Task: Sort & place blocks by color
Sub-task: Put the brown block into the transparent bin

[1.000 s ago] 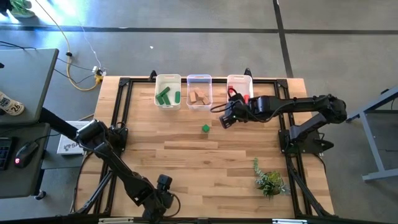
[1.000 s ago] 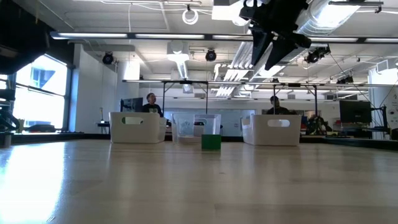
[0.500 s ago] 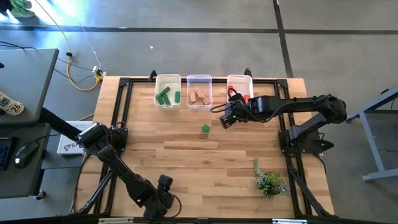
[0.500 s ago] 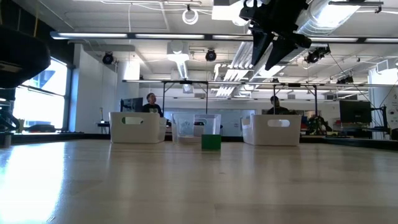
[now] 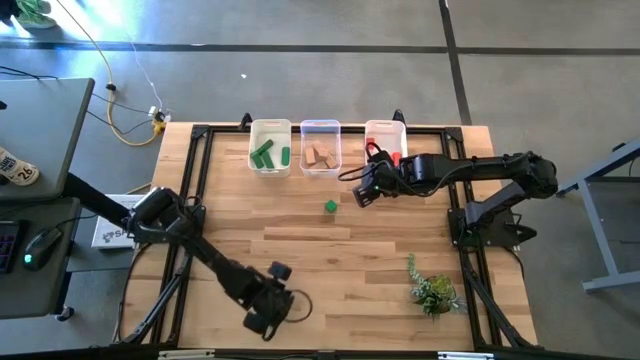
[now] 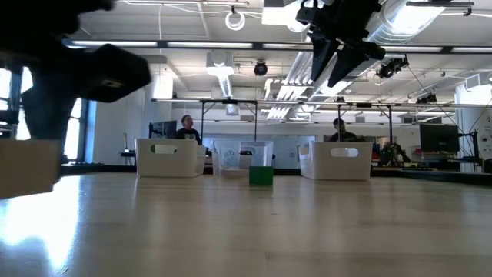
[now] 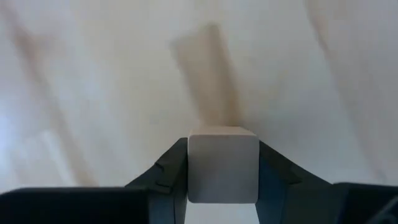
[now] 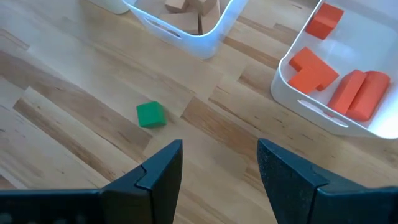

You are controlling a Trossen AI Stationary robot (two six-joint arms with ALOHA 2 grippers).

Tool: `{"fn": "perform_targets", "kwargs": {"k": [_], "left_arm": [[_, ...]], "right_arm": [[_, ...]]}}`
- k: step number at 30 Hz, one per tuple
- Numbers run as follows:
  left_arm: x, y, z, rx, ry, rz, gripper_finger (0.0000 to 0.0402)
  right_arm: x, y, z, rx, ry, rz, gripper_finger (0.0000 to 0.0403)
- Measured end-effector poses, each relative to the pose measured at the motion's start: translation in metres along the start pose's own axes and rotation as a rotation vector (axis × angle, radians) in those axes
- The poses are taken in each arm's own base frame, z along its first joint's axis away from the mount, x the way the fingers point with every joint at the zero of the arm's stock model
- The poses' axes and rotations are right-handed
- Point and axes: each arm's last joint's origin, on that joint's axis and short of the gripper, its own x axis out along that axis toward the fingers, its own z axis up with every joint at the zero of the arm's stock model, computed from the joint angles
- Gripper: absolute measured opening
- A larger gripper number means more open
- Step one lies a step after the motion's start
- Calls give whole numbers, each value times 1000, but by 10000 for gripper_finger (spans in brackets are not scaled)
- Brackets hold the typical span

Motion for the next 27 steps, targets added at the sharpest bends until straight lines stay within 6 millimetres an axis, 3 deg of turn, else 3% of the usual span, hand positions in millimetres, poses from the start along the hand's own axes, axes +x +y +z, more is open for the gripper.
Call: {"fn": "perform_targets", "kwargs": {"k": [14,27], "left_arm": [[-28,108,11,-55,-63,117,103],[-32,219,-10,-158,-57,237,103]], "right_arm": [[1,-2,2,7,6,0,193],[11,-20,22,53,55,2,193]]}}
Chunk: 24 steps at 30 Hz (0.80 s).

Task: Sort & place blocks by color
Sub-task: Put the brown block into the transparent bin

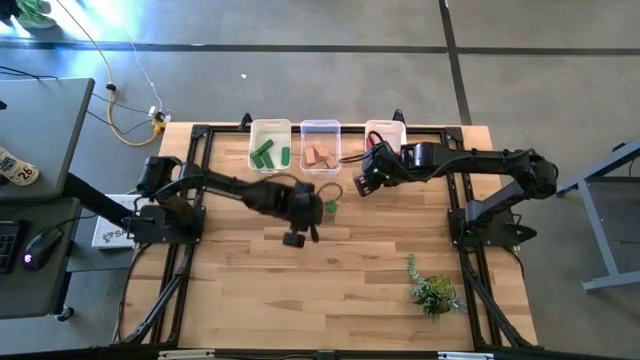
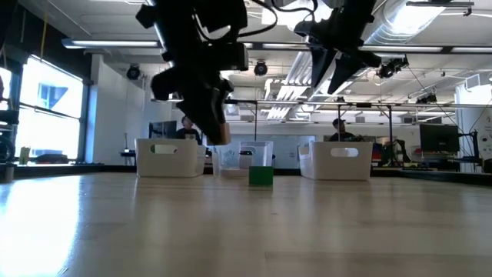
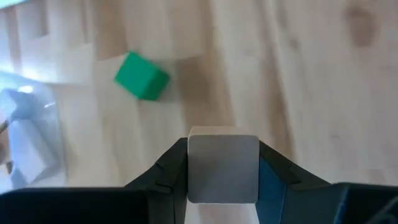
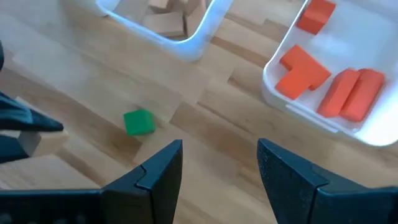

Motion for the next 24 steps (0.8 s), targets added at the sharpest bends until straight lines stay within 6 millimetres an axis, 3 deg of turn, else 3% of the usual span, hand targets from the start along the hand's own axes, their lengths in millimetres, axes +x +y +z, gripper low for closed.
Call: {"fn": "perform_targets", "kwargs": {"k": [6,14,24], "left_arm": [[1,41,-8,-86,-25,16,103],[-6,82,-13,-172,-125,67,103],[-7,130,-24,-335,-234,181,109]], "right_arm": [[5,-12,14,-4,-13,-27,193],[11,-30,33,63,-11,-24,193],[12,-27,48,-22,-65,130,193]]}}
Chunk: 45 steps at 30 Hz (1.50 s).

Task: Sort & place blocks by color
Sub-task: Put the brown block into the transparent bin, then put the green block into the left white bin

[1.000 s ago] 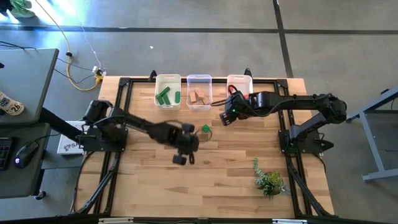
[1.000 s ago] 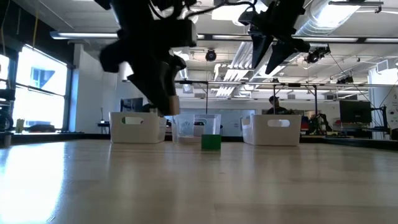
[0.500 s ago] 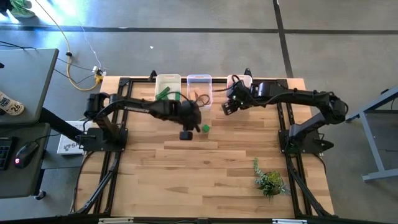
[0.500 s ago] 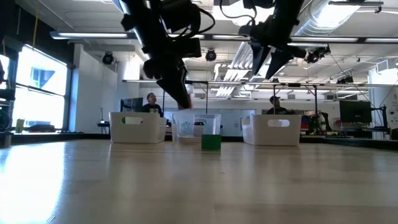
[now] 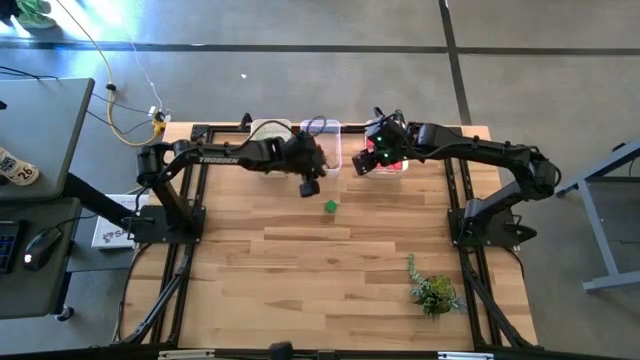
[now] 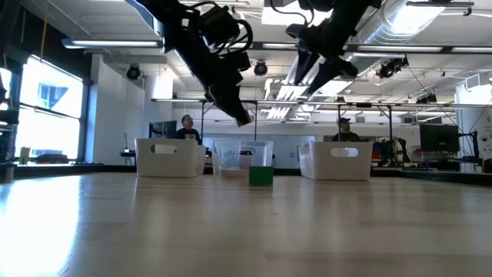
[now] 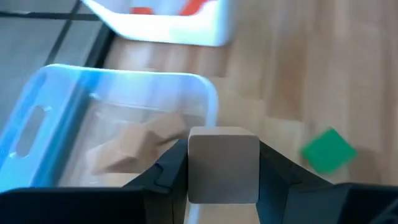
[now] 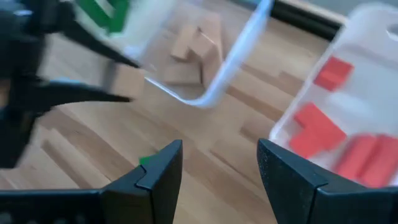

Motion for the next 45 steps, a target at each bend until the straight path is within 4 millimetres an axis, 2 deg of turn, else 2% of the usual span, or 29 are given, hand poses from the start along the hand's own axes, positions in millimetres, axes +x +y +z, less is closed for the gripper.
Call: {"fn": "perform_targets", "kwargs": {"k": [8,15,24,33,38,45], "left_arm": [[5,38,-9,-131,4,76,111],[5,56,-12,-152,-17,113,136],[5,59,-14,-125,-10,108,167],[3,60,-17,-83,41,188,203],[-17,63,-14,-86,44,221,201],[-70,65,-4,-95,-49,235,200]], "right_arm": [[4,15,10,-128,-67,186,193],[23,33,0,-178,-3,252,193],[56,67,-23,-257,40,298,193],[78,83,-46,-268,70,221,193],[87,90,-58,-254,83,178,193],[99,94,-70,-211,115,139,193]]}}
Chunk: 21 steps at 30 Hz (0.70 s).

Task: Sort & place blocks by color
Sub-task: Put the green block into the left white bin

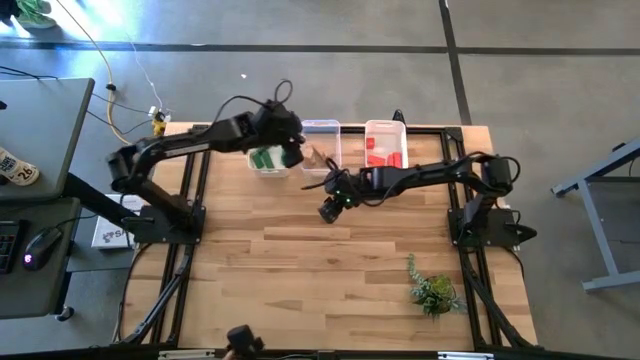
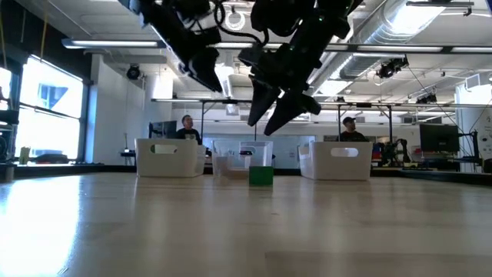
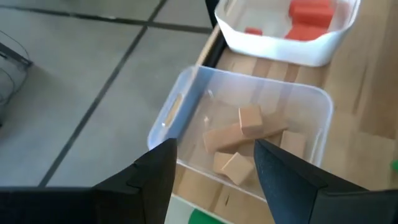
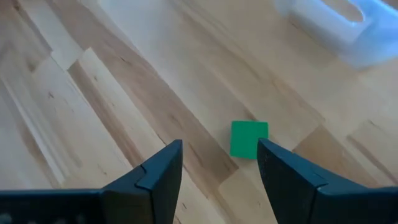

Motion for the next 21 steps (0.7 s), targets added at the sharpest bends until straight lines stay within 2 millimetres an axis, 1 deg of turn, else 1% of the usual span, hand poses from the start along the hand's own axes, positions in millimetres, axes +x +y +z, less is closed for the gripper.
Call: {"fn": "perform_targets", "kwargs": {"k": [4,8,12,17,21], "left_arm": [[-36,8,2,-21,-35,11,200],[-70,13,0,-106,-63,9,200],[-101,17,-5,-200,-93,-37,200],[-128,18,-11,-302,-118,-108,200],[-141,18,-15,-343,-131,-132,200]], "right_arm": [[7,-1,-2,66,29,-2,193],[10,-3,-3,93,6,-47,193],[14,-5,-3,128,0,-72,193],[26,-7,-7,121,27,-98,193],[37,-9,-11,96,45,-123,193]]}}
